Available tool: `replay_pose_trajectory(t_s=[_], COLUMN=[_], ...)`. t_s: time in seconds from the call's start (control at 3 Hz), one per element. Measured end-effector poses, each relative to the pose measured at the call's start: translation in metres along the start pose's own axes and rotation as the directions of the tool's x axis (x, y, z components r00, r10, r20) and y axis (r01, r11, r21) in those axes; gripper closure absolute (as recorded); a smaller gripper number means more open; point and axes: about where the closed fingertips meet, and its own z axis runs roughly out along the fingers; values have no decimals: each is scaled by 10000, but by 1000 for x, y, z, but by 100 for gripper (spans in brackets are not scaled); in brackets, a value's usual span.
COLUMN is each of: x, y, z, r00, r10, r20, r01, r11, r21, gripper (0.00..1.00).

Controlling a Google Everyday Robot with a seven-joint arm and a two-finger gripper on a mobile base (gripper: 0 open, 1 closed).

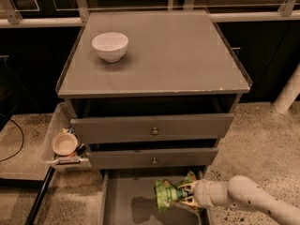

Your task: Pick green rice chip bag from bottom drawer and place on counter

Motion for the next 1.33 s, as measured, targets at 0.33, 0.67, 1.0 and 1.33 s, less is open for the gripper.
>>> replay_pose_trajectory(t_s=[0.33, 0.67, 1.0, 1.33], x=[-18, -48, -85, -125], y=[-3, -19, -51, -89], z=[-6, -32, -71, -118], r00=[9980, 9896, 9771, 9664], r10=[-639, -1430, -2123, -2571], r20=[22, 121, 154, 3], r01=[639, 1428, 2115, 2563], r11=[9980, 9896, 9764, 9635], r21=[-8, 141, 426, 780], gripper=[100, 100, 100, 100])
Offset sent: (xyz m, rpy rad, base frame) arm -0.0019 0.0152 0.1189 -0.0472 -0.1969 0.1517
